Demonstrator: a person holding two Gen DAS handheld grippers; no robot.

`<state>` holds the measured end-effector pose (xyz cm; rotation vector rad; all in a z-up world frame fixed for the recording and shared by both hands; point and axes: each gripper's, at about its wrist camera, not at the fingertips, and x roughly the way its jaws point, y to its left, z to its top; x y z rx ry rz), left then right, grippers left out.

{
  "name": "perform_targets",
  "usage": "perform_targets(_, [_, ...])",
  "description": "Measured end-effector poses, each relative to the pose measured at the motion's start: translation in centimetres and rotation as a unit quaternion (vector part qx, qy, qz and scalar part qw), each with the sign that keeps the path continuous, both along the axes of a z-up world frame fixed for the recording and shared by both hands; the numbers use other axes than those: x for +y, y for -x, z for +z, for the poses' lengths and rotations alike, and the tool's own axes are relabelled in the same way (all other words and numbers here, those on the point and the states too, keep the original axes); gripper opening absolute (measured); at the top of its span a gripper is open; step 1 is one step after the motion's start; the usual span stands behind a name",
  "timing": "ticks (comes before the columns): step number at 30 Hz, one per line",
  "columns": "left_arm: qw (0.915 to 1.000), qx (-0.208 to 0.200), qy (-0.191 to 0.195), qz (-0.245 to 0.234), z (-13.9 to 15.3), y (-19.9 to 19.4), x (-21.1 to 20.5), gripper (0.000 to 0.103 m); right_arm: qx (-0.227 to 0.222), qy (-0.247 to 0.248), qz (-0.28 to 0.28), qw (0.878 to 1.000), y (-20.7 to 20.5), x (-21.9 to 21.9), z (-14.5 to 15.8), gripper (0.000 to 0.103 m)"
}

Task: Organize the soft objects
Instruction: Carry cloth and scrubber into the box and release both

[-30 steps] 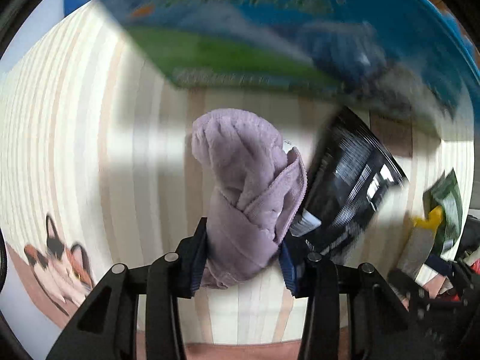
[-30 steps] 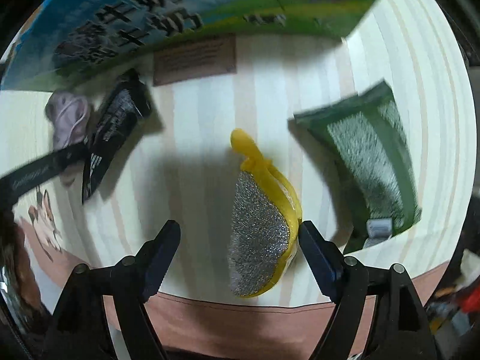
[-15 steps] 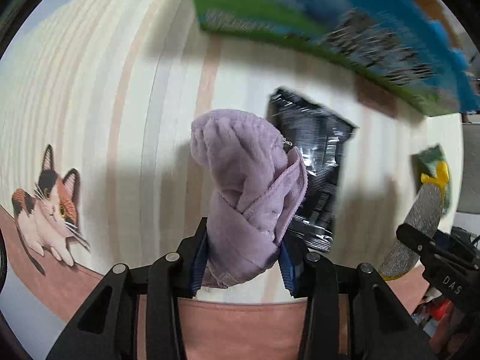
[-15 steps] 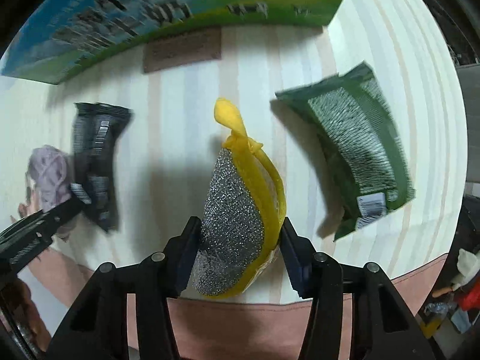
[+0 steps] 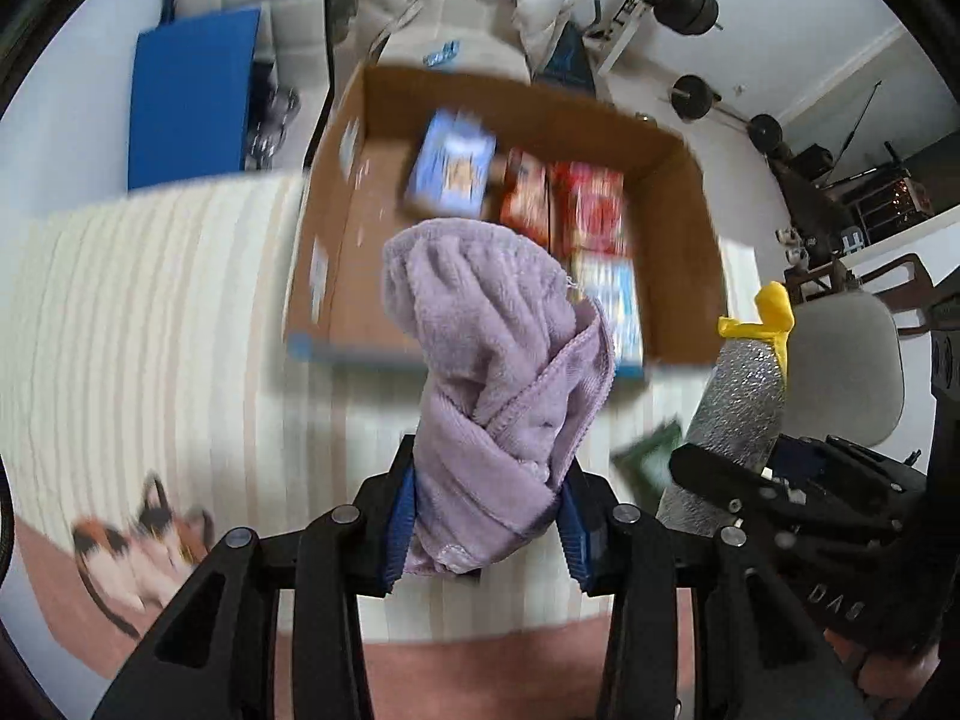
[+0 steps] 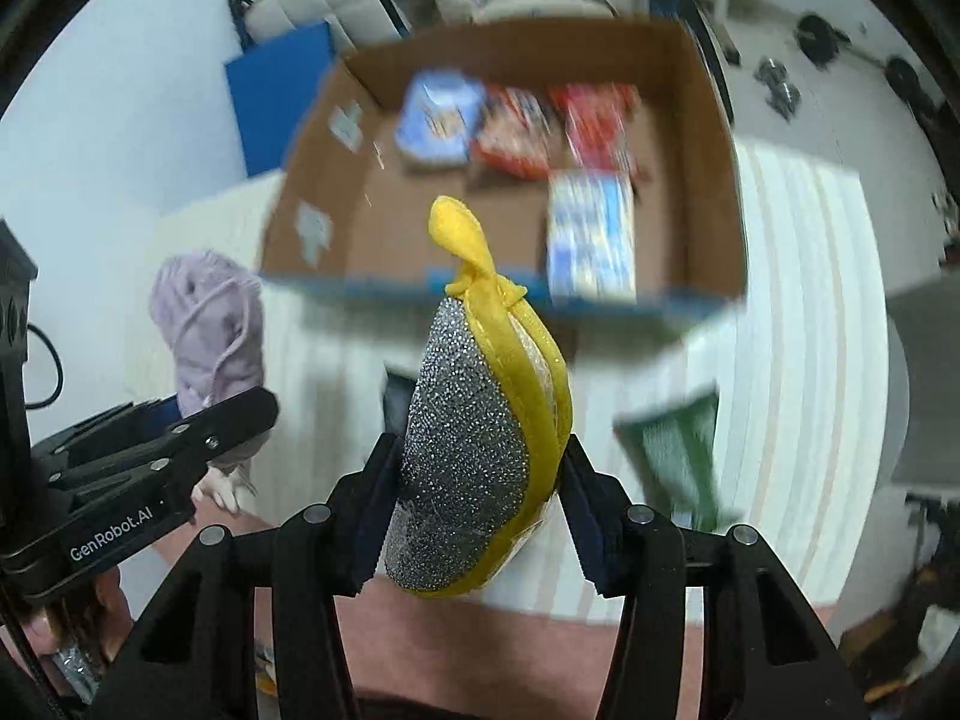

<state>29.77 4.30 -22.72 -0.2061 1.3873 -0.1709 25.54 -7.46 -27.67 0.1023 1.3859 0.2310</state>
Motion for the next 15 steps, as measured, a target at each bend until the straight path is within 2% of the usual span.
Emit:
perform_targets(1, [1.0000, 0.004, 0.005, 0.001, 0.1, -2.2, 0.3, 0.038, -0.004, 0.002, 0.001, 1.000, -1.2, 0.5, 0.3, 0.054])
perform_targets(2, [0.9999, 0.011, 0.011, 0.001, -0.1, -3.8, 0.4, 0.038, -0.006, 0.000, 0.001, 1.000, -4.4, 1.0, 0.1, 0.054])
perform_targets(4, [0.9990, 0.034, 0.027, 0.008, -1.1, -7.3, 0.7, 0.038, 0.001, -0.006, 0.001, 1.000, -8.3, 1.4, -0.2, 0.054])
perform_targets(8, [0.9940, 0.094, 0.055, 0.014, -4.6, -12.1, 0.6, 0.038, 0.023, 0.009, 0.005, 1.000, -13.8, 2.3, -2.5, 0.054])
perform_targets(12, [0.9862, 0.151, 0.065, 0.025, -9.2, -15.0, 0.7, 0.038, 0.051, 0.028, 0.011, 0.998, -16.6, 2.7, -5.6, 0.054])
perform_targets(15, [0.9814, 0.179, 0.065, 0.026, -11.6, -15.7, 0.5, 0.038, 0.069, 0.043, 0.018, 0.997, -17.5, 3.0, -8.0, 0.054])
